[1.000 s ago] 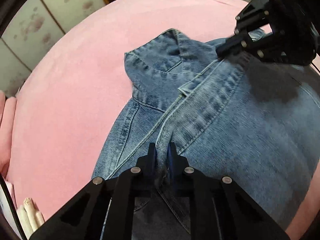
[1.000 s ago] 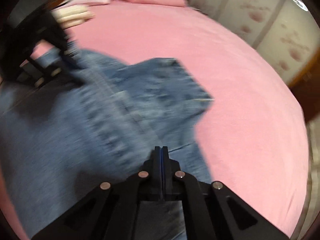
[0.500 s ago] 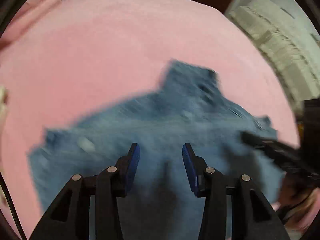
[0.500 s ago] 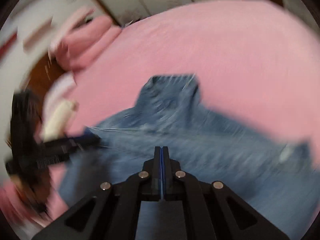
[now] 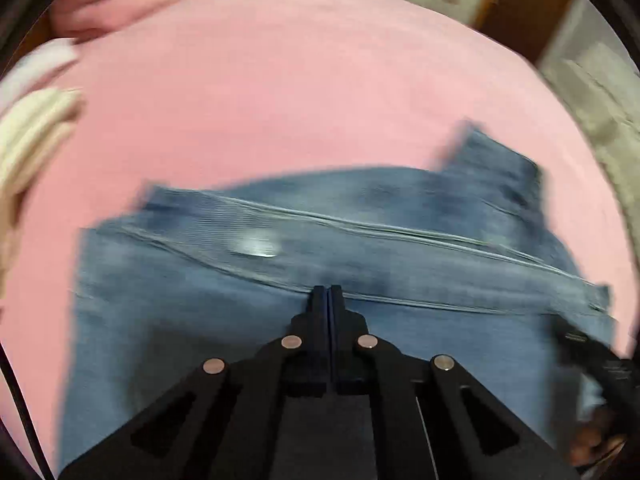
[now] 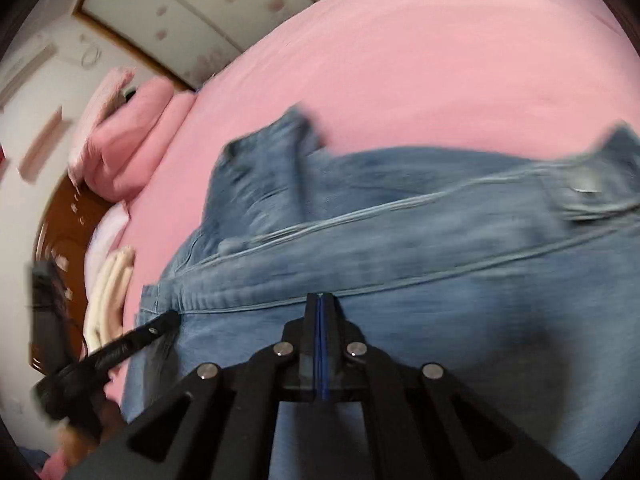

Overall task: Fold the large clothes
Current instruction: 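Press the folded jacket flat with both closed grippers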

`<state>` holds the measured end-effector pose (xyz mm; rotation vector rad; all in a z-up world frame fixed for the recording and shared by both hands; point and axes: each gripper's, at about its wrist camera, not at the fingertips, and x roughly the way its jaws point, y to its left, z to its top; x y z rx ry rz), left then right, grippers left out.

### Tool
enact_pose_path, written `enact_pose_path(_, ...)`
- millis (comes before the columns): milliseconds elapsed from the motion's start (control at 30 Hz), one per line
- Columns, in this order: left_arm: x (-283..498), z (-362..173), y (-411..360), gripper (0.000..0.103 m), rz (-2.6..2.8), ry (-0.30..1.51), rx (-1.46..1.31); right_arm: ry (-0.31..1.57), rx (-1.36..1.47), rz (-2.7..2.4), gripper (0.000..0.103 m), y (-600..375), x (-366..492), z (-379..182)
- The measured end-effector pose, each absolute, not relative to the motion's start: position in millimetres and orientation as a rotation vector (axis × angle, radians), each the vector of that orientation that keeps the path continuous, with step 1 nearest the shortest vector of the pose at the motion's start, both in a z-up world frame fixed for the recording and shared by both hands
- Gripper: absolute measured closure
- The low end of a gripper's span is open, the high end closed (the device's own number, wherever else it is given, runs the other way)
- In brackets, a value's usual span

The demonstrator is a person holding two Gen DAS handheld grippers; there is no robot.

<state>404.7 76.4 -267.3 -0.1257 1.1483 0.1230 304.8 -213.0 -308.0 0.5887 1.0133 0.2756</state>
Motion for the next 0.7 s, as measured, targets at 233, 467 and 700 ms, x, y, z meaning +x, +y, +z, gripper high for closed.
enact_pose_path(233,384,-264,184,0.100,0.390,1.153,-0.102,0.963,0.365,-0.256,0.103,-317,264,-292)
enact_pose_path(467,343,-217,136,0.100,0.246,1.050,-0.126,0.797,0.231,-0.129,0.103,-247,230,-239)
enact_pose_path(700,299,-247,29,0.095,-0.088,1.243,-0.350,0.980,0.566,0.325,0.103,-122,217,-275)
